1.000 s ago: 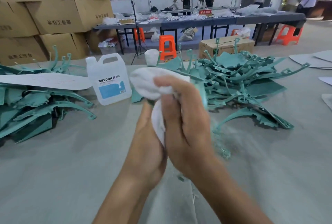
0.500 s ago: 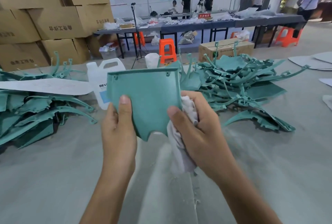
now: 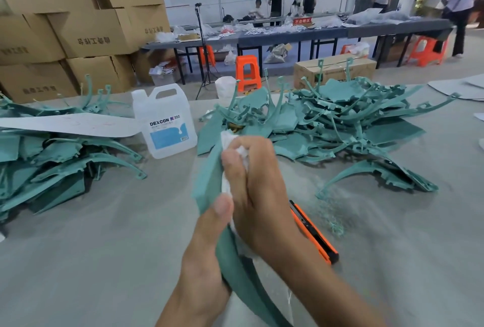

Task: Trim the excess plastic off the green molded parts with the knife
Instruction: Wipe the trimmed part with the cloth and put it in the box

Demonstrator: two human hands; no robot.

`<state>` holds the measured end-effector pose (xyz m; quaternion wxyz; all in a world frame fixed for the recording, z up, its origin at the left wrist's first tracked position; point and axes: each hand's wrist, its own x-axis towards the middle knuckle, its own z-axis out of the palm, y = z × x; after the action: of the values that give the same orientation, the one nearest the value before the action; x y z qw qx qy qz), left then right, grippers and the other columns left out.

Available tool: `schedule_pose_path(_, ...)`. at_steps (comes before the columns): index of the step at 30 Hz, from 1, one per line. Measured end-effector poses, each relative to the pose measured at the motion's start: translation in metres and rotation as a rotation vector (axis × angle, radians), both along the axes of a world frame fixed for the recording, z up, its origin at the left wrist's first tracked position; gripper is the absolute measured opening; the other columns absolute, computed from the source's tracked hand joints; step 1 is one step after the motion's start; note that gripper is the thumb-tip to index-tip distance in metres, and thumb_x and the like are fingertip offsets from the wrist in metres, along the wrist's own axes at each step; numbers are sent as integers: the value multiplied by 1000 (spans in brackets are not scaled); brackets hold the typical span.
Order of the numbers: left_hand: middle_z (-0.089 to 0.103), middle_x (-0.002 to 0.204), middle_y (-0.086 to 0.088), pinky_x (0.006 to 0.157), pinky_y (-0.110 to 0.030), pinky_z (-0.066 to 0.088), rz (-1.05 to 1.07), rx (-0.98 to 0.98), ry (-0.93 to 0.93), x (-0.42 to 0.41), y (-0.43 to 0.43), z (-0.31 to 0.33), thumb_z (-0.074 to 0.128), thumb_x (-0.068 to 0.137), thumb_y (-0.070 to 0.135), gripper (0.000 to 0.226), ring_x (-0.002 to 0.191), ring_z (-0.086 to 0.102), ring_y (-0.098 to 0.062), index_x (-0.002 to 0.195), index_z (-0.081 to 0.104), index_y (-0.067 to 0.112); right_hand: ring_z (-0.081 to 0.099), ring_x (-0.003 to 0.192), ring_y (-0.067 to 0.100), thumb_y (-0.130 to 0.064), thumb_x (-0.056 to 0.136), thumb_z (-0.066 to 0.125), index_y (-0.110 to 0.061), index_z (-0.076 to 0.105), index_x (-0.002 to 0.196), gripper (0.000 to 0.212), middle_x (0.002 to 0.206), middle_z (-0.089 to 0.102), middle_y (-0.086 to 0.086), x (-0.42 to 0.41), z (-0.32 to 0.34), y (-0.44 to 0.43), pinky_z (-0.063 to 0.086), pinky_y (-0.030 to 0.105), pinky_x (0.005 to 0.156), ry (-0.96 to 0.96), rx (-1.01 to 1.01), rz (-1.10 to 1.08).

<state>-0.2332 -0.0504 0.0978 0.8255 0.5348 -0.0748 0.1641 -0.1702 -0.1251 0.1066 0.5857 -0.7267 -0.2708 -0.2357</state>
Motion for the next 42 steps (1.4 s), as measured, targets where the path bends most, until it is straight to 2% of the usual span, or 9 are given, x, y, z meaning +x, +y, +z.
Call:
schedule_pose_path(2, 40, 145, -38, 115, -52, 28, -9, -131, 45, -9, 2, 0, 48, 106, 24, 60, 138, 39, -46, 149, 29, -13, 48, 97, 21, -33, 106, 40, -26, 45, 101, 10, 96, 43, -14, 21, 5, -2, 43, 42, 90, 110, -5, -65)
schedule_pose_path(5, 68, 128, -13, 101, -41, 49, 21, 121, 101, 2, 1, -21, 90, 61, 57, 98, 124, 61, -30, 141, 57, 11, 48, 91, 20, -32, 106, 40, -26, 45, 97, 12, 92, 46, -8, 16, 4, -2, 44, 42, 84, 96, 41, -50)
schedule_pose_path(10, 76, 98, 16, 82, -13, 53, -35, 63, -9, 16, -3, -6, 66, 82, 63, 30, 99, 68, 4, 99, 78, 40, 51, 69, 2, -32, 106, 44, -30, 48, 92, 15, 78, 50, -19, -30, -5, 2, 40, 13, 66, -6, 205, 189)
schedule_pose_path(15, 68, 130, 1, 98, -32, 52, -241, 9, -32, 4, -9, -23, 77, 80, 54, 57, 126, 60, -17, 130, 67, 28, 51, 85, 18, -36, 106, 38, -28, 45, 96, 14, 89, 51, -9, 13, 12, -2, 42, 36, 75, -2, 55, -90)
schedule_pose_path(19, 74, 111, 10, 101, -45, 50, 28, 144, 91, -2, 6, -21, 91, 38, 73, 98, 121, 63, -24, 119, 66, 24, 54, 91, 26, -32, 109, 39, -16, 48, 99, 21, 96, 53, 3, 49, 6, -17, 45, 45, 81, 230, -99, -125)
schedule_pose_path(26, 53, 136, -23, 106, -55, 45, 234, 243, -165, 30, 16, 17, 84, 61, 52, 115, 126, 55, -36, 148, 34, -5, 53, 73, 7, -37, 104, 44, -32, 51, 86, 20, 79, 52, -15, -6, -14, 4, 44, 23, 67, 63, 121, 87)
schedule_pose_path(33, 47, 136, -15, 113, -55, 40, 456, 140, -352, 32, 42, 30, 70, 68, 39, 97, 119, 51, -26, 149, 33, -1, 45, 80, 26, -28, 105, 35, -14, 52, 89, 27, 87, 49, 3, 28, -83, -28, 44, 47, 70, -1, -524, -201)
schedule_pose_path(39, 48, 130, -4, 107, -49, 43, 602, 140, -378, 35, 52, 4, 67, 78, 40, 96, 117, 50, -18, 153, 23, -3, 45, 81, 22, -35, 108, 34, -23, 45, 91, 24, 89, 49, -1, 51, -57, -35, 41, 41, 68, 79, -293, -401)
schedule_pose_path(42, 41, 145, -15, 111, -47, 41, 728, 181, -315, 41, 41, -6, 65, 80, 42, 96, 126, 47, -25, 155, 17, 7, 50, 82, 20, -37, 107, 34, -28, 49, 97, 20, 94, 50, -8, 4, -50, -9, 42, 36, 69, -128, -274, -162)
